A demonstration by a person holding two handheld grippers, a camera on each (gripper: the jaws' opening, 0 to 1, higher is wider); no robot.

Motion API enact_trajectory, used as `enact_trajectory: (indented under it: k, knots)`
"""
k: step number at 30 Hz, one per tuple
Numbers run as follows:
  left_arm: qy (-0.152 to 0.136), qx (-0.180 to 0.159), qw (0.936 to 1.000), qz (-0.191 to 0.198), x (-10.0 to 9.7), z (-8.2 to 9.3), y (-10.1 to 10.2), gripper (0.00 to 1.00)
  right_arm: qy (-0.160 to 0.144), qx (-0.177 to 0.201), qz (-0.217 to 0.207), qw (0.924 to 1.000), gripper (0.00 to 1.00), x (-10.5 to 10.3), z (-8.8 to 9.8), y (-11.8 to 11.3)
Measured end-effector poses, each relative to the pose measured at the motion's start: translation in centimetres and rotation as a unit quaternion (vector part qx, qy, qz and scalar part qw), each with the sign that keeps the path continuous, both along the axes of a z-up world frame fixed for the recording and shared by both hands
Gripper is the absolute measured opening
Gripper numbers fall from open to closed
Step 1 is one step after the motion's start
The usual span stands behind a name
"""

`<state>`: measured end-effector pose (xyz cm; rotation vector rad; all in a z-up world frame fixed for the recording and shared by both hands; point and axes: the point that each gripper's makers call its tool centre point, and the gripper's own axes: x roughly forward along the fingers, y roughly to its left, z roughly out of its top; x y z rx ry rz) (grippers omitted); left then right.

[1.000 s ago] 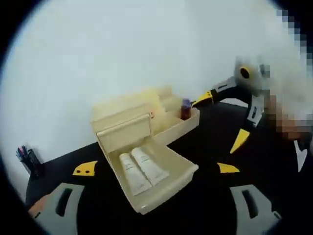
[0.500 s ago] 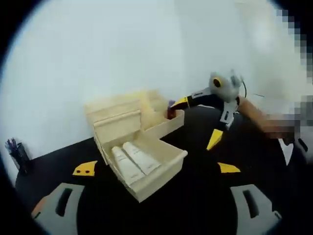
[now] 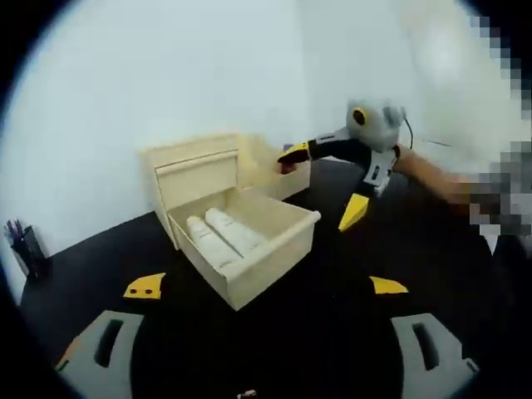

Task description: Open the drawer, pick up the cosmetic bottles from the table one by one, place them into the drawer, release the gripper, close the drawer, and move the gripper away

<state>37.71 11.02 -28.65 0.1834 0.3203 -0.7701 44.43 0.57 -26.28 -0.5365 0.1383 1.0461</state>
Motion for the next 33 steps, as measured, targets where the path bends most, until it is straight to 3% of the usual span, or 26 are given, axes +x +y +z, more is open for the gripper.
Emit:
enact_trajectory:
  k: [6, 10, 19, 33]
  knots:
    - [0.002, -0.001, 1.0000, 0.006, 0.2, -0.7, 0.1, 0.96, -0.009, -0.001, -0.008, 0.9999, 0.93, 0.6, -0.5, 0.5]
    - [0.005, -0.006, 1.0000, 0.005, 0.2, -1.0, 0.1, 0.96, -0.032, -0.007, -0.019, 0.9993, 0.93, 1.1, -0.1, 0.3]
    - [0.005, -0.018, 0.9998, -0.004, -0.3, -0.6, 0.6, 0.96, -0.015, -0.023, -0.034, 0.9990, 0.93, 1.2, -1.0, -0.3]
    - [-0.001, -0.028, 0.9996, -0.009, -0.3, -0.1, 0.5, 0.96, -0.037, -0.054, -0.046, 0.9968, 0.93, 0.9, -0.7, 1.3]
